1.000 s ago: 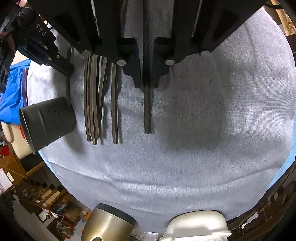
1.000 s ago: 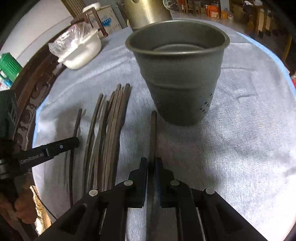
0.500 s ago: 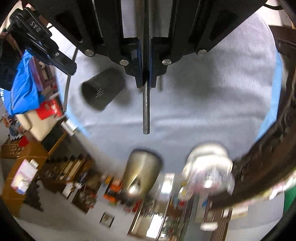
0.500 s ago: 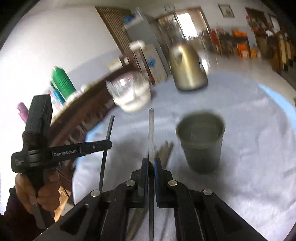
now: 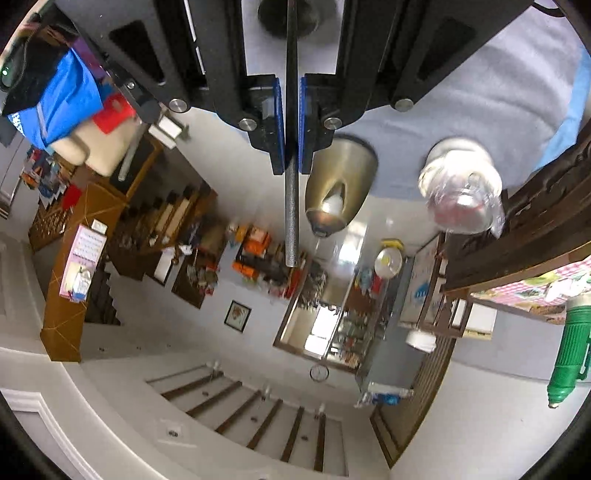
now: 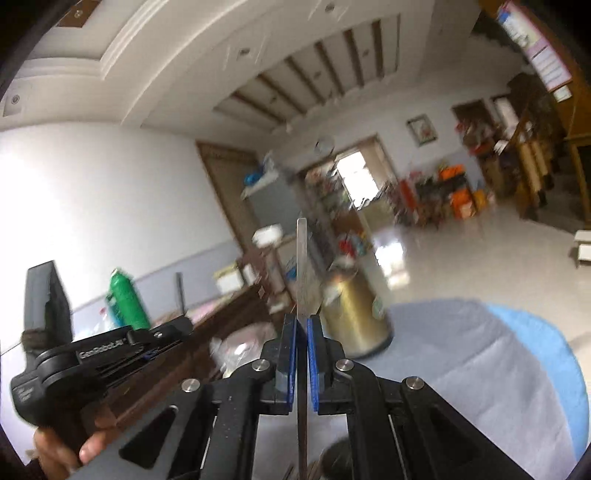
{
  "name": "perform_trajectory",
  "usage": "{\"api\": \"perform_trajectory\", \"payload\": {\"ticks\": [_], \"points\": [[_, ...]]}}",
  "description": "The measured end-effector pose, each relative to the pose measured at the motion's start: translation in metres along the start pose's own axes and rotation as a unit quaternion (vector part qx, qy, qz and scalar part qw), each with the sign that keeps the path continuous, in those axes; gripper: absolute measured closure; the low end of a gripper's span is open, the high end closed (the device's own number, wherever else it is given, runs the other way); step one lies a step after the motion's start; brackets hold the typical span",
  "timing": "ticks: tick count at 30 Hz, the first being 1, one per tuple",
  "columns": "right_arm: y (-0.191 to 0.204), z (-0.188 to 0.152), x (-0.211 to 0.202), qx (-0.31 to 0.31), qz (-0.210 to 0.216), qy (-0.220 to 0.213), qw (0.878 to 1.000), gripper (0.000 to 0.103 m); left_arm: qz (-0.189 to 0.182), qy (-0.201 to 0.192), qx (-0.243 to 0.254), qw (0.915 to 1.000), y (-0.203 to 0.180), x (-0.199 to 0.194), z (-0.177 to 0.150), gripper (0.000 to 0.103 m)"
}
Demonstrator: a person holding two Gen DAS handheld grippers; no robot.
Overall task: Organize utensils
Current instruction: 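Lift the chopstick with the right tool into the grey holder while the left tool drops its own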
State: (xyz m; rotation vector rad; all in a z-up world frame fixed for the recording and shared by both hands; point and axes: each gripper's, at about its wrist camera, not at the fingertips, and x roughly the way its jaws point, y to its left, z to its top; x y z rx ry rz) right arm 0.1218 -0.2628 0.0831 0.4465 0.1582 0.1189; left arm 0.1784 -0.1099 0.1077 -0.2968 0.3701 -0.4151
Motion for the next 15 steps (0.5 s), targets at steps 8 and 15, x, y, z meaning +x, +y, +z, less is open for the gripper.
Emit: {"api": "perform_trajectory", "payload": {"ticks": [8, 15], "points": [[-0.009, -0.003, 0.039, -0.020, -0.047, -0.034, 0.998, 0.097, 0.033, -0.013, -0.021, 0.9992, 0.004, 0.052, -0.030, 0.096], [-0.014, -0.032, 0.061, -0.048, -0.063, 0.011, 0.997, 0.097, 0.050, 0.004, 0.008, 0.9987, -0.001, 0.074, -0.060, 0.096]]}}
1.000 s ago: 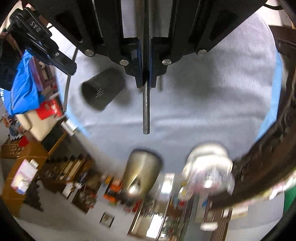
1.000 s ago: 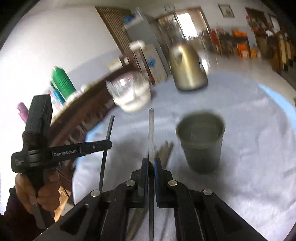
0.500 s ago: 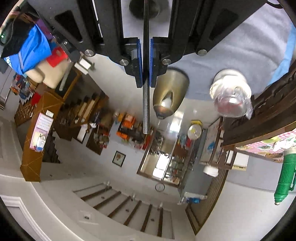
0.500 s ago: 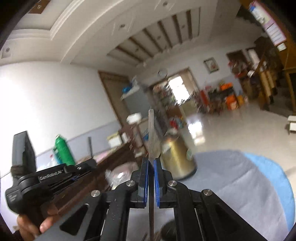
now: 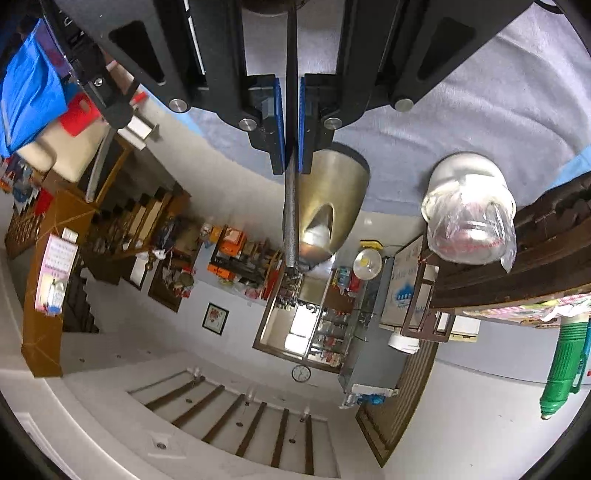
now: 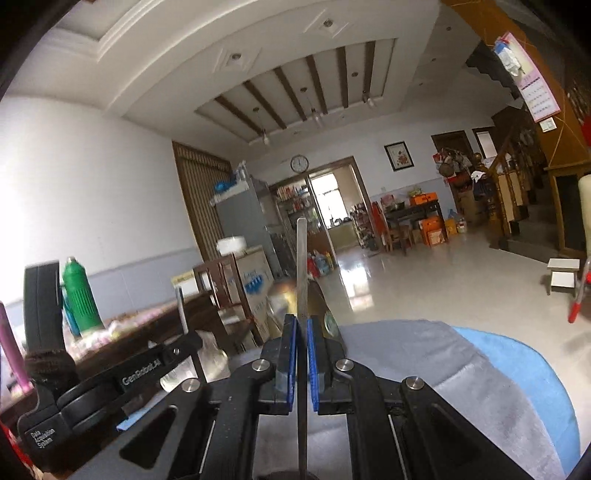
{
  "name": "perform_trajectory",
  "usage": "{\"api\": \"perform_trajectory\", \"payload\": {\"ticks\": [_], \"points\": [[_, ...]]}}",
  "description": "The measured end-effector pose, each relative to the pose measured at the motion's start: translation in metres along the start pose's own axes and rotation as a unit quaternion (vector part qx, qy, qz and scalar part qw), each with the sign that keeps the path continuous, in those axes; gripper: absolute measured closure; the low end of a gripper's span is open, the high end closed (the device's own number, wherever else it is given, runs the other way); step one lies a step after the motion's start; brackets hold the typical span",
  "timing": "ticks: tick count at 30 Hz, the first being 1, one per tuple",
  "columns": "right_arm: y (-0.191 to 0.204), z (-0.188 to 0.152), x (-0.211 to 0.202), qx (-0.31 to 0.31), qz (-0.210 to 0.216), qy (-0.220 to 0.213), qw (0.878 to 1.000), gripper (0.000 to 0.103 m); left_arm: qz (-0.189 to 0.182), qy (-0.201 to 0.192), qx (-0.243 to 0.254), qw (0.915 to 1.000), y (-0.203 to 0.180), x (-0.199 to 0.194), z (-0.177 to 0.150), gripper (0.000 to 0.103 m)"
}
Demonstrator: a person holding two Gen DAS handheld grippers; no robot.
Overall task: Organize utensils
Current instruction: 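Lift the chopstick with the right tool into the grey holder while the left tool drops its own, then move both open tools back over the chopstick bundle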
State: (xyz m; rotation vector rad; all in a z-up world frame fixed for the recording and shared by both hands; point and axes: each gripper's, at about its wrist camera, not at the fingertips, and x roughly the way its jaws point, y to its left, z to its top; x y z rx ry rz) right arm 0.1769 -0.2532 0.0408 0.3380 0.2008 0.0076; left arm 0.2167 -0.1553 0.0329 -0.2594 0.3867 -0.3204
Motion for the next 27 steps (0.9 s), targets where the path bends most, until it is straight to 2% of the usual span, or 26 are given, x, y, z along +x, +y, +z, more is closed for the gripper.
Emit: {"api": "perform_trajectory", "payload": {"ticks": [4, 9, 11, 15, 16, 18, 19, 20, 21, 24, 27], "points": [[-0.005, -0.020, -0.010, -0.015, 0.003, 0.026, 1.000, 0.097, -0.002, 0.033, 0.007, 0.9994, 0.003, 0.003, -0.014, 0.096], [-0.021, -0.031, -0.022, -0.014, 0.017, 0.052, 0.998, 0.096, -0.017, 0.064, 0.028, 0.9974, 0.006, -0.018, -0.026, 0.096], [-0.025, -0.036, -0.031, -0.010, 0.025, 0.065, 0.997, 0.095, -0.023, 0.074, 0.049, 0.9958, 0.006, -0.030, -0.028, 0.091], [-0.027, -0.040, -0.043, -0.001, 0.033, 0.102, 0.994, 0.093, -0.026, 0.095, 0.081, 0.9918, 0.009, -0.060, -0.035, 0.059], [-0.027, -0.040, -0.047, 0.003, 0.034, 0.112, 0.993, 0.089, -0.021, 0.098, 0.086, 0.9913, 0.012, -0.070, -0.037, 0.053], [-0.026, -0.040, -0.059, 0.012, 0.037, 0.126, 0.991, 0.070, -0.009, 0.103, 0.093, 0.9902, 0.020, -0.087, -0.039, 0.051], [-0.027, -0.041, -0.065, 0.016, 0.039, 0.128, 0.991, 0.065, -0.005, 0.109, 0.094, 0.9895, 0.026, -0.096, -0.042, 0.048], [-0.028, -0.040, -0.072, 0.021, 0.038, 0.128, 0.991, 0.048, -0.001, 0.115, 0.092, 0.9891, 0.033, -0.101, -0.043, 0.047], [-0.029, -0.040, -0.082, 0.027, 0.038, 0.124, 0.991, 0.040, 0.008, 0.122, 0.089, 0.9885, 0.041, -0.110, -0.047, 0.045], [-0.029, -0.042, -0.110, 0.038, 0.042, 0.118, 0.991, 0.040, 0.035, 0.144, 0.080, 0.9857, 0.064, -0.132, -0.060, 0.044], [-0.023, -0.051, -0.132, 0.043, 0.055, 0.131, 0.989, 0.040, 0.066, 0.171, 0.064, 0.9810, 0.086, -0.149, -0.076, 0.044]]}}
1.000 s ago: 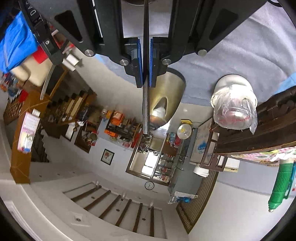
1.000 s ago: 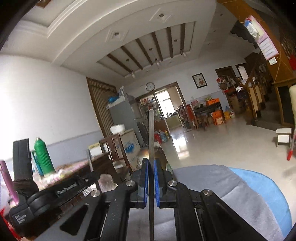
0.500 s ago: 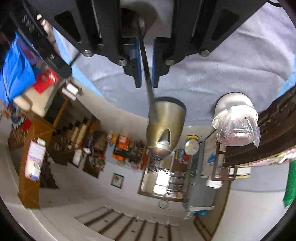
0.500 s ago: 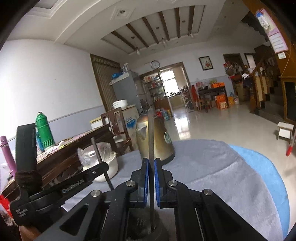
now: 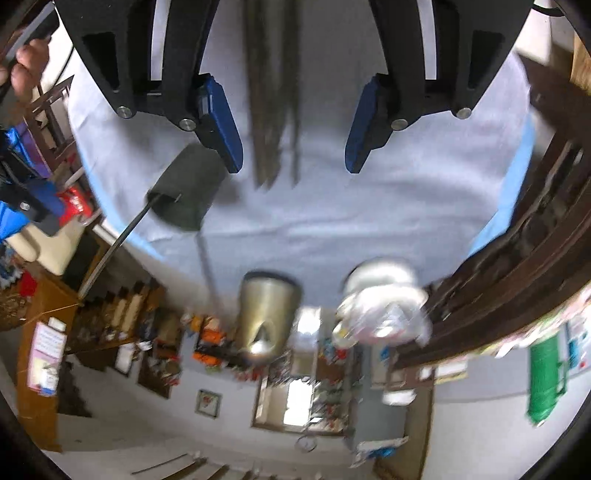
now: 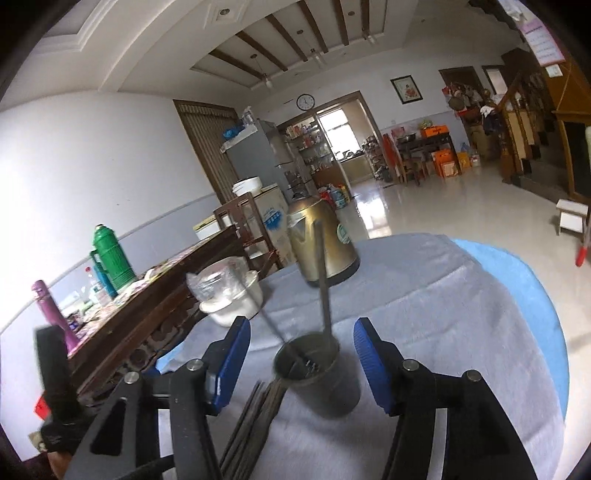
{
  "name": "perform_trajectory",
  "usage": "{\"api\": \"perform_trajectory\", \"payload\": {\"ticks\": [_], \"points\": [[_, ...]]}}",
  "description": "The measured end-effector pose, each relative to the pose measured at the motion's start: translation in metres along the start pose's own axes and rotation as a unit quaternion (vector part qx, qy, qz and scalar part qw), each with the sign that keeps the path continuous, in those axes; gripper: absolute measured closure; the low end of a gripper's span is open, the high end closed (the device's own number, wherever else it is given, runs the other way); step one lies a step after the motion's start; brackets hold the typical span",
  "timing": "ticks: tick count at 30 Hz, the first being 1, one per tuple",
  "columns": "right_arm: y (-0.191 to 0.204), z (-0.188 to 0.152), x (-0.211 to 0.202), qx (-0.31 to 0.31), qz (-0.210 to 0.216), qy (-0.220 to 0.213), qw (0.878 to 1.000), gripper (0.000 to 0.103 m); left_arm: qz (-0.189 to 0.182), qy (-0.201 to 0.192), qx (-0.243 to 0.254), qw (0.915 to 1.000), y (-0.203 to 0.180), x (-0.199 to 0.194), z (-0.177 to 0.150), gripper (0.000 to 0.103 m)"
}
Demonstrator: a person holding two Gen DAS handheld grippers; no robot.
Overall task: Organize utensils
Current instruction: 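Move both open tools back over the chopstick bundle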
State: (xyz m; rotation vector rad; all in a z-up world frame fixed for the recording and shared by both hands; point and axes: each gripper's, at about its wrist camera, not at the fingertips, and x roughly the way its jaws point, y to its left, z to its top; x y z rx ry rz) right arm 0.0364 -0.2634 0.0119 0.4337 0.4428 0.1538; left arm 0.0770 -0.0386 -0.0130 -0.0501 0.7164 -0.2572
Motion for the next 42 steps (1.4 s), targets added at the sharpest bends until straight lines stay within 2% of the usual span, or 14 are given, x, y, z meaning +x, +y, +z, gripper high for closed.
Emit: {"api": "perform_trajectory", "payload": {"ticks": [4, 8, 14, 17, 23, 35, 42], "points": [[0.020, -0.026, -0.005, -0.014, 0.009, 0.043, 0.999, 0.046, 0.027, 0.033, -0.017, 0.9990, 0.014, -0.008, -0.024, 0.044], [0.037, -0.055, 0.010, -0.026, 0.011, 0.108, 0.994, 0.064, 0.036, 0.054, -0.028, 0.9975, 0.023, -0.011, -0.046, 0.041], [0.045, -0.084, 0.038, 0.000, 0.016, 0.176, 0.984, 0.064, 0.047, 0.096, -0.056, 0.9927, 0.038, -0.010, -0.077, 0.041], [0.047, -0.094, 0.044, 0.003, 0.018, 0.189, 0.982, 0.064, 0.067, 0.104, -0.056, 0.9908, 0.042, -0.010, -0.080, 0.041], [0.048, -0.097, 0.051, 0.011, 0.017, 0.201, 0.979, 0.064, 0.088, 0.093, -0.044, 0.9908, 0.040, -0.011, -0.074, 0.041], [0.054, -0.094, 0.087, 0.018, 0.009, 0.233, 0.972, 0.064, 0.094, 0.115, -0.020, 0.9888, 0.034, 0.009, -0.072, 0.041], [0.052, -0.104, 0.114, 0.029, -0.006, 0.262, 0.965, 0.064, 0.083, 0.136, -0.025, 0.9870, 0.045, 0.022, -0.070, 0.041]]}}
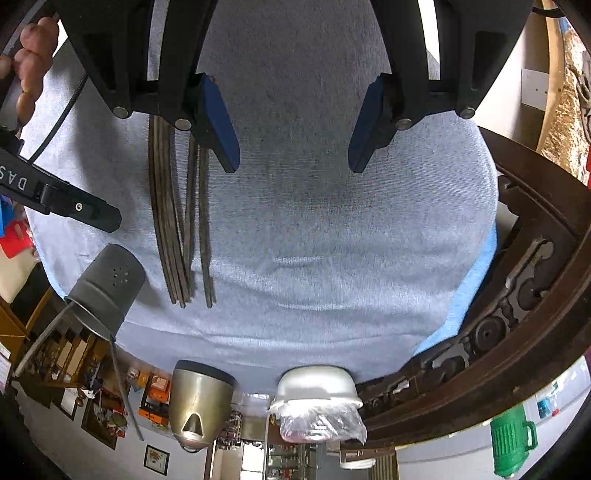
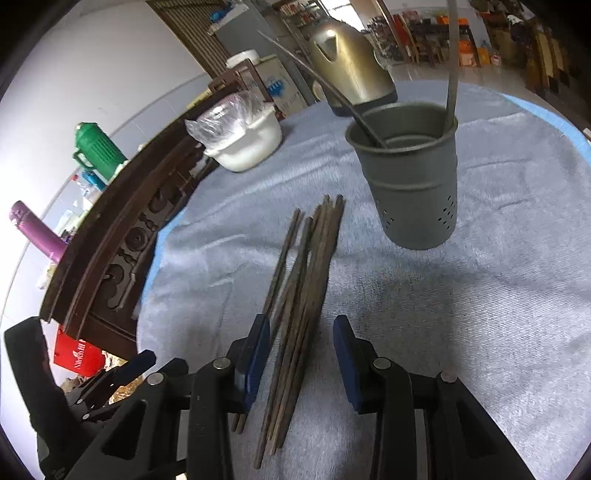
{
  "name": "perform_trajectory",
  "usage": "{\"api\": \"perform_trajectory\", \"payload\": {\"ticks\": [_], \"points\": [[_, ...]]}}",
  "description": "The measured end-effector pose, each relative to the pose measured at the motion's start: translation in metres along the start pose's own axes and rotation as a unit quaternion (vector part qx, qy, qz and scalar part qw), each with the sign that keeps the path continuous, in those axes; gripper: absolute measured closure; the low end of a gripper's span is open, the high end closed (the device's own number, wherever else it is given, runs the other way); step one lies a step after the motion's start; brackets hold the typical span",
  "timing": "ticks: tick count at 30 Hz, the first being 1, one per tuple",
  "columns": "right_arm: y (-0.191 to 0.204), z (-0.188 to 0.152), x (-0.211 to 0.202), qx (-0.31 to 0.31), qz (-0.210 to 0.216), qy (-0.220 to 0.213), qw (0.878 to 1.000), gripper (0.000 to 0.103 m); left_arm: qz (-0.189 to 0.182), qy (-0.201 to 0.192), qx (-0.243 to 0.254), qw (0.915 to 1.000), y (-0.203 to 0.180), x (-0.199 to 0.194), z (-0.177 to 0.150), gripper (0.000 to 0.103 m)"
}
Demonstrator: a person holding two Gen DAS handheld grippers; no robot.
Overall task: Organize utensils
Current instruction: 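Move both open tools back over the chopstick bundle, then grasp a chopstick with the right tool while the left tool grasps another chopstick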
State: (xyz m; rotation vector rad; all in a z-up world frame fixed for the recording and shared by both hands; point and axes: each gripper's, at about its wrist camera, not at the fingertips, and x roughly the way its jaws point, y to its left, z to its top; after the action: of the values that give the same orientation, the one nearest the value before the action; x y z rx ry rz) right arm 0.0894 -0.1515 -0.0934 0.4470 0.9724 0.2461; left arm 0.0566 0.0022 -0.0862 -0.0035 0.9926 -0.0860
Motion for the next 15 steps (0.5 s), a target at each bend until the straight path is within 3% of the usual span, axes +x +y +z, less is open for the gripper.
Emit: {"api": "perform_trajectory", "payload": {"ticks": [8, 11, 15], "points": [[0.003, 0.003, 0.022, 0.009, -0.018, 0.019, 1.000, 0.064, -0.079, 0.040, -0.021, 0.9958, 0.013, 0.025, 0.020, 0.041], [0.003, 0.002, 0.031, 0.011, -0.028, 0.029, 0.999, 0.075, -0.096, 0.045, -0.014, 0.9942, 0.007, 0.030, 0.025, 0.041], [0.001, -0.002, 0.046, 0.010, -0.048, 0.056, 0.997, 0.082, -0.121, 0.052, 0.008, 0.9913, -0.007, 0.036, 0.031, 0.041]]}}
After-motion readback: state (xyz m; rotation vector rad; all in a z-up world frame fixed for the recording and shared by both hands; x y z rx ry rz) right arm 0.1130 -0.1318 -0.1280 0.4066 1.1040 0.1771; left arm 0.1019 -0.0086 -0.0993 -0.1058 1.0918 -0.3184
